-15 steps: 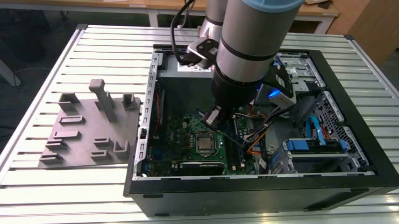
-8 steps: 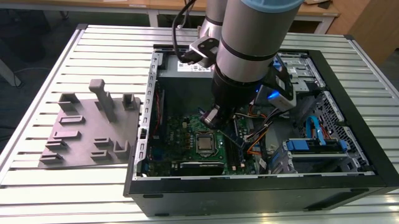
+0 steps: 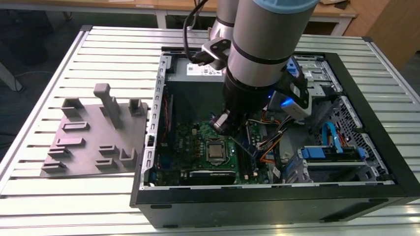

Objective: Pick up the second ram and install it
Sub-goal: 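Insert the second ram into the second slot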

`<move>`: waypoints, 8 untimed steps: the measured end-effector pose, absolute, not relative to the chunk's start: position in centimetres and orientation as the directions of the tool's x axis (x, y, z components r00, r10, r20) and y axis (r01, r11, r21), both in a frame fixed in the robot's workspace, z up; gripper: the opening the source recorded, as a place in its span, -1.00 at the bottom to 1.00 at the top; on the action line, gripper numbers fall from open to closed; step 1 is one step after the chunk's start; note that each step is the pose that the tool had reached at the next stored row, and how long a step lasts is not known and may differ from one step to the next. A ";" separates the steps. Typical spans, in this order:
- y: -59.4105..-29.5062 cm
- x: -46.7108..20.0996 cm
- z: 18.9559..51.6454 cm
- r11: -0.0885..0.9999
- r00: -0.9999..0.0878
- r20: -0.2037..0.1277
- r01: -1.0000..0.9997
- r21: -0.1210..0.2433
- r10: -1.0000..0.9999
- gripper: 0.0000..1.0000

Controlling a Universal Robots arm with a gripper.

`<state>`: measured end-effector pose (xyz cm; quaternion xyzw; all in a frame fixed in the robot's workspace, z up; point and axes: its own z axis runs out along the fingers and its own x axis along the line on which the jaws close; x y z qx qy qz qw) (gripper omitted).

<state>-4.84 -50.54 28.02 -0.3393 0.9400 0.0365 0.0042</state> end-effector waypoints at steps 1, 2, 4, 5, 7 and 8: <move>-50.5 -4.8 28.0 0.773 -0.776 -0.033 -0.631 0.066 -0.630 -0.73; -50.5 -4.8 28.0 0.779 -0.782 -0.033 -0.624 0.066 -0.623 -0.73; -50.5 -4.8 28.0 0.790 -0.793 -0.033 -0.609 0.066 -0.608 -0.73; -50.5 -4.8 28.0 0.796 -0.799 -0.033 -0.602 0.066 -0.601 -0.73; -50.5 -4.8 28.0 0.807 -0.809 -0.033 -0.587 0.066 -0.587 -0.73; -50.5 -4.8 28.0 0.812 -0.814 -0.032 -0.580 0.066 -0.579 -0.73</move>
